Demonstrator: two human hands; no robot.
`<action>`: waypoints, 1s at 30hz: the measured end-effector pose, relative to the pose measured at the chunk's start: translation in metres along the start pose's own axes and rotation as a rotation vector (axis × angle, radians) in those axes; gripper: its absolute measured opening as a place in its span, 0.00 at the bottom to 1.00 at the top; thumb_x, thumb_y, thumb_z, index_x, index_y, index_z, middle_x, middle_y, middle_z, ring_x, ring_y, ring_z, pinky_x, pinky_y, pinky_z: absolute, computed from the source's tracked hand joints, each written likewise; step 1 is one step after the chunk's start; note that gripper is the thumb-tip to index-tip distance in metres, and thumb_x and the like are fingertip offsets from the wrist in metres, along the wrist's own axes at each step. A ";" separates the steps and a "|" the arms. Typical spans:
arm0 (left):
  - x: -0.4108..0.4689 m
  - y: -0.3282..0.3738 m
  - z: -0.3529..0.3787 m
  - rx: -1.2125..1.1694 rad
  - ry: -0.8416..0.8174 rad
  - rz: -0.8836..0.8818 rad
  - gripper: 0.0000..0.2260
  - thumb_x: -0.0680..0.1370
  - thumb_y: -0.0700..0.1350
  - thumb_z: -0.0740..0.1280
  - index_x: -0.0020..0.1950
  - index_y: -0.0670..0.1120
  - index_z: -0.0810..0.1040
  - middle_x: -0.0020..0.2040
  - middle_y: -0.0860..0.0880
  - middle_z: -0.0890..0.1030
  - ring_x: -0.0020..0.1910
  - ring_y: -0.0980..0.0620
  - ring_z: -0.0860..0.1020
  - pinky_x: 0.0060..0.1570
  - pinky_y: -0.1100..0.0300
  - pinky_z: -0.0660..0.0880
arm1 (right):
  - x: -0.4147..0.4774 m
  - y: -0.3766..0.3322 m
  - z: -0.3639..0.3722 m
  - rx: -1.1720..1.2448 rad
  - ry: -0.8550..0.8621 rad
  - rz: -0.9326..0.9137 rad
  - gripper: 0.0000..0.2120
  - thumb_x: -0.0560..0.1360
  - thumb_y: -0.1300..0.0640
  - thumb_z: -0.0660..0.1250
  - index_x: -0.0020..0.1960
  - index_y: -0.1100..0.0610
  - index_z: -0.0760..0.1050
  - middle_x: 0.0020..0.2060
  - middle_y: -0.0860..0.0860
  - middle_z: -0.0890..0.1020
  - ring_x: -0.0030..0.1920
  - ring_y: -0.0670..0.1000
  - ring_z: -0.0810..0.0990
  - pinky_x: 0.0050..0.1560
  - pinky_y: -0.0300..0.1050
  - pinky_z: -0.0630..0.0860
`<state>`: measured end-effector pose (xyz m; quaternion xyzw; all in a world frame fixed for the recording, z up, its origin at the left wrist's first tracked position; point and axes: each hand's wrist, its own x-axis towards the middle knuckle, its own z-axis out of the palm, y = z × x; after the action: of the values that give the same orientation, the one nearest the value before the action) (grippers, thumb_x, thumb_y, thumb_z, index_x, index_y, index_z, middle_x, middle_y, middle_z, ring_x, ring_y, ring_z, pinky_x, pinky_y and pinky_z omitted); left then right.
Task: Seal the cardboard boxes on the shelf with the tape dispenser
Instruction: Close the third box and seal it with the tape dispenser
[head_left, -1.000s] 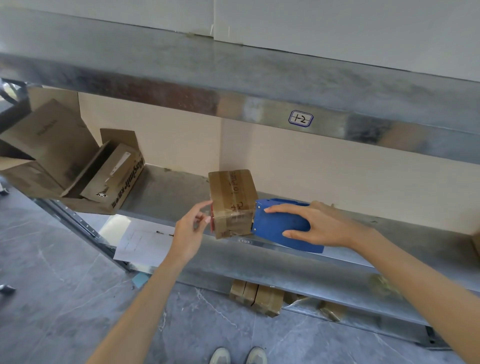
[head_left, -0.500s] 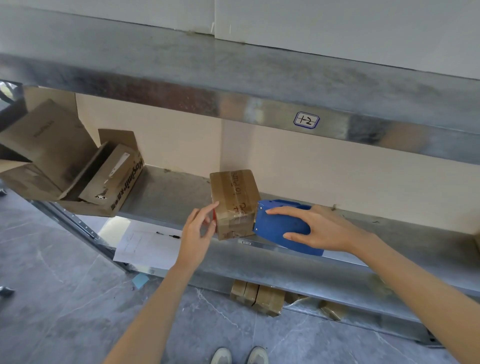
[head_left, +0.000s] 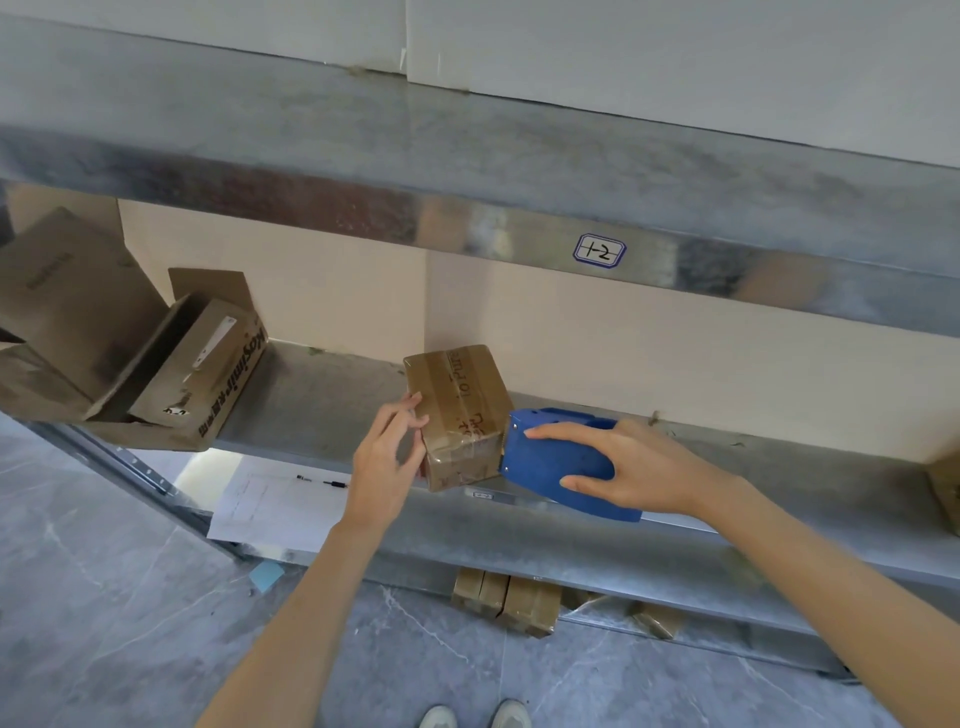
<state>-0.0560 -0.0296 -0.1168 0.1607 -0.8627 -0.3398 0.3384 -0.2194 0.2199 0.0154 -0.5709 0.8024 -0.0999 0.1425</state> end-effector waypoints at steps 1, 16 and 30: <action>0.001 -0.001 0.001 0.010 0.003 0.004 0.07 0.77 0.31 0.68 0.50 0.41 0.77 0.62 0.46 0.77 0.70 0.52 0.73 0.66 0.56 0.74 | 0.000 0.000 0.000 0.006 0.000 0.001 0.26 0.80 0.46 0.65 0.73 0.31 0.60 0.20 0.47 0.65 0.28 0.46 0.70 0.32 0.37 0.67; -0.002 -0.007 -0.007 0.041 -0.136 -0.005 0.18 0.71 0.35 0.77 0.56 0.44 0.74 0.65 0.52 0.72 0.68 0.73 0.65 0.62 0.78 0.65 | 0.004 0.005 0.005 -0.032 0.011 -0.013 0.26 0.80 0.45 0.64 0.71 0.28 0.55 0.22 0.47 0.66 0.25 0.48 0.65 0.30 0.38 0.64; 0.003 0.000 0.000 0.062 -0.055 -0.044 0.09 0.76 0.35 0.71 0.53 0.45 0.77 0.60 0.53 0.76 0.59 0.68 0.72 0.48 0.76 0.72 | 0.001 0.002 0.000 -0.018 -0.022 0.032 0.26 0.80 0.46 0.65 0.74 0.32 0.59 0.21 0.47 0.64 0.26 0.46 0.69 0.31 0.37 0.66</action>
<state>-0.0580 -0.0313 -0.1148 0.1805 -0.8782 -0.3245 0.3017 -0.2217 0.2196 0.0149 -0.5603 0.8107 -0.0839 0.1477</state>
